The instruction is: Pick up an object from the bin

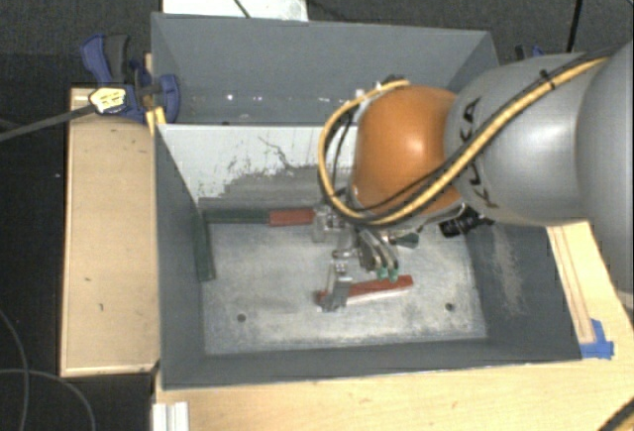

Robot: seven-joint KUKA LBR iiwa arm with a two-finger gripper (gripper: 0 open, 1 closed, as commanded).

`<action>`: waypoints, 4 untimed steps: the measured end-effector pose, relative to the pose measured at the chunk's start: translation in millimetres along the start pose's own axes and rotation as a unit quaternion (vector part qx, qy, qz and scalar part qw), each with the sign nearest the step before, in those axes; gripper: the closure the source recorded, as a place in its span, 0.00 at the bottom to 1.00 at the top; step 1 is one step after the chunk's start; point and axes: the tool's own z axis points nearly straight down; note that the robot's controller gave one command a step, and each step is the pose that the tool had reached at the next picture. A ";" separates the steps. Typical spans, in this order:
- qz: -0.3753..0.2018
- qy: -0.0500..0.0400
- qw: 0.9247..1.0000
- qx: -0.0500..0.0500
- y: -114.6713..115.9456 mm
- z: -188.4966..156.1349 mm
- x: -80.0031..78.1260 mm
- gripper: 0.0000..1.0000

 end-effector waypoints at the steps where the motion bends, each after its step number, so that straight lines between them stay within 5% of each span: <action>1: -0.053 -0.002 0.999 0.000 -50.6 57.1 10.2 0.00; 3: -0.002 0.000 1.000 0.000 -77.0 48.3 28.1 0.00; 4: -0.016 0.002 1.000 0.000 -82.6 80.9 28.7 0.00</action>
Offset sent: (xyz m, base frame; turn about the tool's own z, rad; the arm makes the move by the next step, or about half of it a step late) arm -0.0135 -0.0756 -0.0187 -0.0555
